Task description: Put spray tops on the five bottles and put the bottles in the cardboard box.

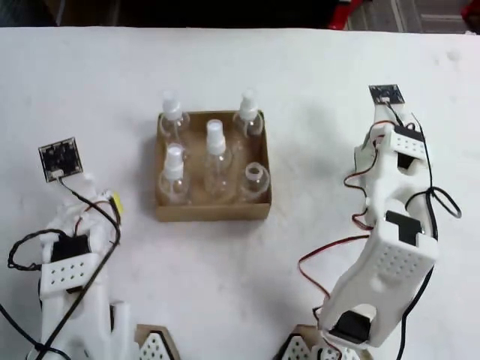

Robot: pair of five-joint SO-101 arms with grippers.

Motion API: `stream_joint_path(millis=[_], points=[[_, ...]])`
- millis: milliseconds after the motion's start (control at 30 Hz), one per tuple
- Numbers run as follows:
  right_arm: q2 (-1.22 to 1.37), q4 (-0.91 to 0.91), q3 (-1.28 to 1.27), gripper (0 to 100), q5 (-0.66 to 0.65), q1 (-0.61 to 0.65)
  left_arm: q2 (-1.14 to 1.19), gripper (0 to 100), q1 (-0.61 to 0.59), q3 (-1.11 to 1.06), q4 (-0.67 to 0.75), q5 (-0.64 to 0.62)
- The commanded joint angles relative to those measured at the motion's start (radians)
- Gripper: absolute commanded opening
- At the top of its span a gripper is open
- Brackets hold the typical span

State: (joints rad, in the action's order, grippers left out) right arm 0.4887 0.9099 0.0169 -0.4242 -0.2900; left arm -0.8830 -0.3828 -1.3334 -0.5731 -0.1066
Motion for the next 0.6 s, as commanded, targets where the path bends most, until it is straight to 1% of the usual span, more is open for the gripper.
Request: stream_joint_path(millis=[0,100,267,300,433,567], points=[[-0.030,-0.015,0.040,3.0,-0.006,0.024,-0.010,12,0.013,0.003,0.023,0.011],[-0.074,-0.004,0.037,2.9,-0.006,0.022,-0.010,12,0.013,0.003,0.023,0.011],[-0.182,0.101,0.032,1.6,-0.005,0.022,-0.010,12,0.013,0.003,0.023,0.011],[-0.203,0.134,0.032,1.6,0.008,0.028,-0.010,12,0.013,0.003,0.023,0.011],[-0.288,0.254,0.031,1.6,0.126,0.071,-0.010,12,0.013,0.003,0.023,0.011],[-0.384,0.340,0.031,1.6,0.172,0.124,-0.010,12,0.013,0.003,0.023,0.011]])
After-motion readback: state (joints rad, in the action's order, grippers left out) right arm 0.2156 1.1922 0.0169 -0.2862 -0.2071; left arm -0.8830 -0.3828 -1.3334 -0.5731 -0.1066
